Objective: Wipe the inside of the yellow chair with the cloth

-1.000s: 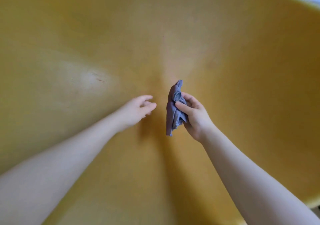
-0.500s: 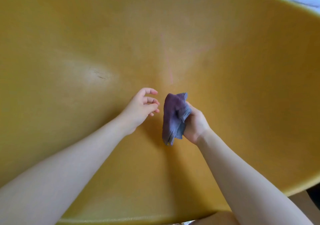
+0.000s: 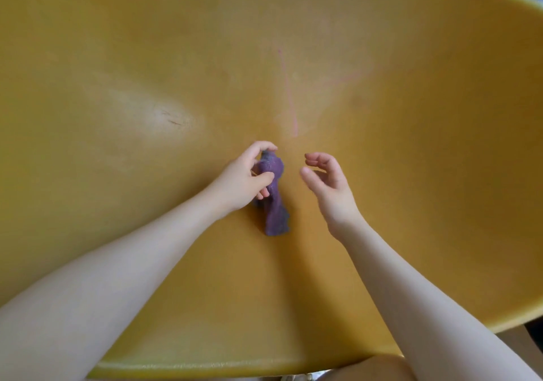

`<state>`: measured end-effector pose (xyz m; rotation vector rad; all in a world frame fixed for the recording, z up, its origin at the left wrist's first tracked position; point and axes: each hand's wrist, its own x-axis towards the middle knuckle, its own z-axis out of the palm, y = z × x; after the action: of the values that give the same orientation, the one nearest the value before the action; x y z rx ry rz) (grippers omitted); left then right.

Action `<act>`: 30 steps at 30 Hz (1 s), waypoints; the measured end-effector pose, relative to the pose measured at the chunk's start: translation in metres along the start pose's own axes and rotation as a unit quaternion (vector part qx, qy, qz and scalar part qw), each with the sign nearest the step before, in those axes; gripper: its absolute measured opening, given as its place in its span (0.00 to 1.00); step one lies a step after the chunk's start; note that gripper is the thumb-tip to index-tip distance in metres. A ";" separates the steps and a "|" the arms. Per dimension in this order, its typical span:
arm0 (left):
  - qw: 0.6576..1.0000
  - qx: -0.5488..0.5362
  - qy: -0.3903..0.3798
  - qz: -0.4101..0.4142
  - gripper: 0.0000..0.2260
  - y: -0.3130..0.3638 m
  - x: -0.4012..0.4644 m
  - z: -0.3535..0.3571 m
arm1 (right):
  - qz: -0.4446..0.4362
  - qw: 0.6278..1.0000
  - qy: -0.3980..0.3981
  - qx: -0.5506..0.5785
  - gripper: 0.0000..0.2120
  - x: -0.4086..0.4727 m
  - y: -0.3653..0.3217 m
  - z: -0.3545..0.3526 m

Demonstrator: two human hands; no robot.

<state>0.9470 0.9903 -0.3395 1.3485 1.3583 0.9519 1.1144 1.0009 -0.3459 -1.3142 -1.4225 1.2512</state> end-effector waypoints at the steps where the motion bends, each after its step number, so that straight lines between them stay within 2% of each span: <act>1: 0.999 -0.024 -0.001 -0.025 0.14 0.002 0.001 0.000 | -0.020 0.999 -0.006 -0.039 0.13 -0.002 0.001 0.003; 2: 0.997 -0.056 -0.004 -0.057 0.12 0.005 0.002 0.000 | -0.029 0.997 -0.020 -0.070 0.16 -0.003 0.002 0.008; 4: 0.985 -0.127 -0.010 -0.121 0.08 0.011 0.004 -0.001 | -0.027 0.994 -0.071 -0.077 0.16 -0.007 0.003 0.015; 6: 0.964 -0.212 -0.007 -0.159 0.07 0.015 0.006 -0.004 | -0.002 0.992 -0.127 -0.009 0.11 -0.006 0.003 0.016; 8: 0.950 -0.269 -0.007 -0.160 0.06 0.018 0.008 -0.007 | 0.014 0.985 -0.166 0.039 0.11 -0.005 0.003 0.013; 10: 0.958 -0.249 -0.008 -0.141 0.05 0.016 0.010 -0.011 | 0.045 0.975 -0.185 0.117 0.14 -0.004 0.004 0.012; 12: 0.979 -0.167 -0.003 -0.115 0.09 0.011 0.012 -0.015 | 0.105 0.957 -0.168 0.212 0.14 -0.004 0.007 0.013; 15: 0.994 -0.060 0.012 -0.094 0.15 0.001 0.013 -0.017 | 0.185 0.942 -0.121 0.254 0.08 -0.001 0.007 0.011; 16: 0.993 -0.050 0.012 -0.105 0.15 -0.003 0.013 -0.017 | 0.205 0.936 -0.115 0.263 0.10 0.000 0.008 0.010; 19: 0.989 -0.059 -0.003 -0.138 0.17 -0.012 0.011 -0.011 | 0.219 0.927 -0.160 0.259 0.17 0.001 0.005 0.009; 22: 0.977 -0.157 -0.002 -0.147 0.07 -0.013 0.010 -0.004 | 0.184 0.907 -0.281 0.255 0.26 0.002 0.006 0.006; 23: 0.973 -0.176 0.009 -0.148 0.03 -0.013 0.010 -0.004 | 0.174 0.903 -0.308 0.242 0.27 0.002 0.006 0.004; 24: 0.970 -0.191 0.019 -0.152 0.03 -0.013 0.011 -0.005 | 0.163 0.910 -0.313 0.216 0.25 0.002 0.007 0.002; 25: 0.964 -0.210 0.023 -0.161 0.05 -0.014 0.012 -0.006 | 0.153 0.925 -0.297 0.183 0.23 0.003 0.007 0.000; 27: 0.946 -0.263 0.015 -0.187 0.06 -0.013 0.012 -0.008 | 0.130 0.961 -0.208 0.127 0.17 0.003 0.008 -0.002; 30: 0.929 -0.292 -0.044 -0.224 0.08 -0.008 0.009 -0.007 | 0.098 0.981 -0.107 0.132 0.11 0.004 0.007 -0.001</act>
<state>0.9389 0.9990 -0.3464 0.5864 1.1189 0.8691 1.1159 1.0047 -0.3530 -1.1865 -1.2382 1.6925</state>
